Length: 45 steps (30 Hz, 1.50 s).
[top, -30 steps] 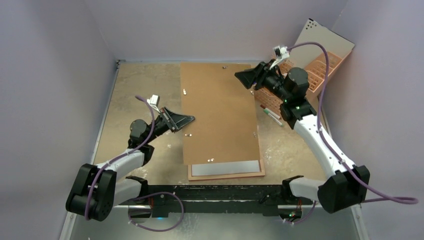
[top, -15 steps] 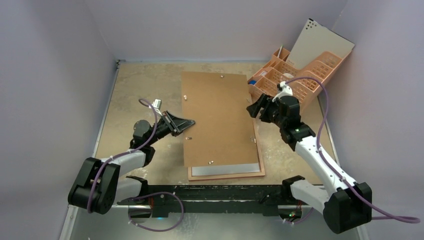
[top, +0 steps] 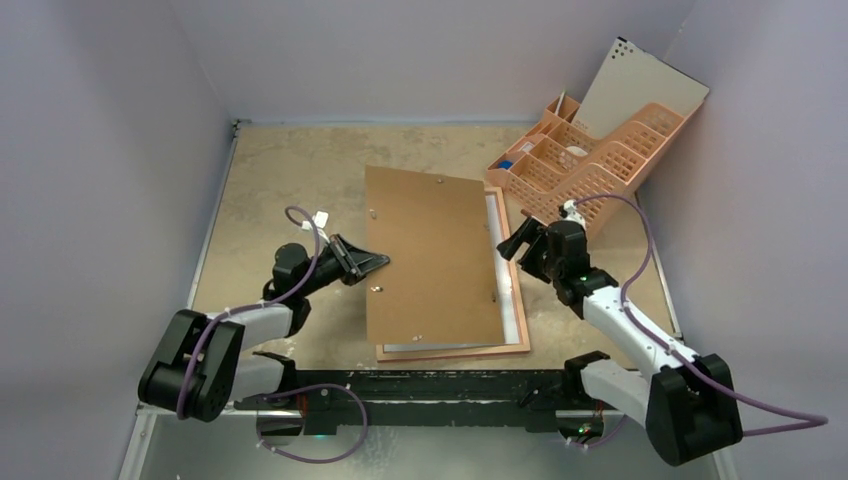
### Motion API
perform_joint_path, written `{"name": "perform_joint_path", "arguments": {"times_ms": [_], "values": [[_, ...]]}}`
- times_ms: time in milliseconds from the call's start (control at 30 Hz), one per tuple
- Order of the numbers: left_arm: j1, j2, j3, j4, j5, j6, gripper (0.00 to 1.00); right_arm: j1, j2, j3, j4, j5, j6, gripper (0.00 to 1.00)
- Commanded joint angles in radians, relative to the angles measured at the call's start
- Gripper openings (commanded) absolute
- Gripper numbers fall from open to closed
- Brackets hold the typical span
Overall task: Put the photo into the frame
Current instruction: Place the photo frame item in the photo frame.
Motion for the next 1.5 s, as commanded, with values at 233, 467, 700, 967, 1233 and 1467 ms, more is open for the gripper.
{"name": "perform_joint_path", "arguments": {"times_ms": [233, 467, 700, 967, 1233, 1467], "values": [[-0.028, 0.133, 0.004, 0.211, -0.018, -0.07, 0.0, 0.001, 0.087, -0.12, 0.169, 0.024, 0.132, 0.87], [-0.029, 0.212, 0.019, 0.313, 0.002, -0.137, 0.0, -0.001, 0.179, -0.14, 0.26, -0.048, 0.136, 0.87], [-0.038, 0.276, 0.042, 0.372, 0.036, -0.149, 0.0, 0.0, 0.229, -0.165, 0.375, -0.183, 0.135, 0.86], [-0.042, 0.363, 0.043, 0.457, 0.05, -0.178, 0.0, -0.001, 0.214, -0.176, 0.38, -0.195, 0.142, 0.86], [-0.041, 0.365, 0.055, 0.443, 0.047, -0.14, 0.0, -0.001, 0.211, -0.178, 0.371, -0.19, 0.136, 0.86], [-0.042, 0.257, 0.071, 0.229, 0.014, 0.009, 0.0, -0.001, 0.211, -0.182, 0.367, -0.184, 0.128, 0.86]]}}
